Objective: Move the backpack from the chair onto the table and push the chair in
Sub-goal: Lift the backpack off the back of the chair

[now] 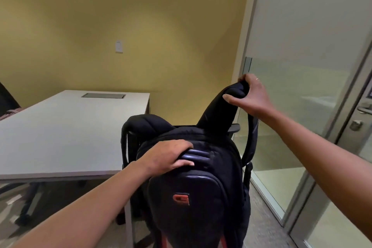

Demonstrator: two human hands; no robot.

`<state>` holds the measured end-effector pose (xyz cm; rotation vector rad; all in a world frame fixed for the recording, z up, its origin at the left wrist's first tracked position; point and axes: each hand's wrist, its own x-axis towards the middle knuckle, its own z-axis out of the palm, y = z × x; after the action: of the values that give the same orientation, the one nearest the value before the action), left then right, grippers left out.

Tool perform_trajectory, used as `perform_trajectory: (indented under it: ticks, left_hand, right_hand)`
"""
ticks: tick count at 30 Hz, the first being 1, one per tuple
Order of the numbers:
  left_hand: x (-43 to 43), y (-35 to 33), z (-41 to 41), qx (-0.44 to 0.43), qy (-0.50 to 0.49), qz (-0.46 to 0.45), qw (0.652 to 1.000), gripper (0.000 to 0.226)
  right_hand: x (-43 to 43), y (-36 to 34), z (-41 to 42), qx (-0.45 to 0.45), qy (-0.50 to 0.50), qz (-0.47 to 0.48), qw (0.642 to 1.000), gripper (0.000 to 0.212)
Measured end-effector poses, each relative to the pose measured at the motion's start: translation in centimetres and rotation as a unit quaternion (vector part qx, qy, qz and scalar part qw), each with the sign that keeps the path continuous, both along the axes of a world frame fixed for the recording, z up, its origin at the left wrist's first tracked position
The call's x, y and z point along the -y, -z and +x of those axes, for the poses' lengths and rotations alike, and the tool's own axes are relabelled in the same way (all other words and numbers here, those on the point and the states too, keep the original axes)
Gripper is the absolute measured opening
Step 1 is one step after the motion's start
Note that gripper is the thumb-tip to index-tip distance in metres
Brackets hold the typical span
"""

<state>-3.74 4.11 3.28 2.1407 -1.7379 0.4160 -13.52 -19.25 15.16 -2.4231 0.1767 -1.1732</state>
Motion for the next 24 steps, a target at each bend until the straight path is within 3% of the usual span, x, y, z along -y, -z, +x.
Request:
perform_trajectory:
  ticks: [5, 12, 24]
  left_hand:
    - [2.5, -1.8, -2.3, -0.029, 0.002, -0.042, 0.999, 0.048]
    - [5.3, -3.1, -5.3, -0.006, -0.009, -0.058, 0.998, 0.047]
    - [12.1, -7.6, -9.1, 0.065, -0.020, -0.064, 0.996, 0.045]
  right_hand:
    - [2.3, -1.2, -0.7, 0.005, 0.007, -0.008, 1.000, 0.052]
    - [5.6, -1.5, -1.1, 0.002, -0.032, 0.043, 0.999, 0.063]
    - [13.7, -1.9, -3.6, 0.040, -0.068, 0.139, 0.987, 0.047]
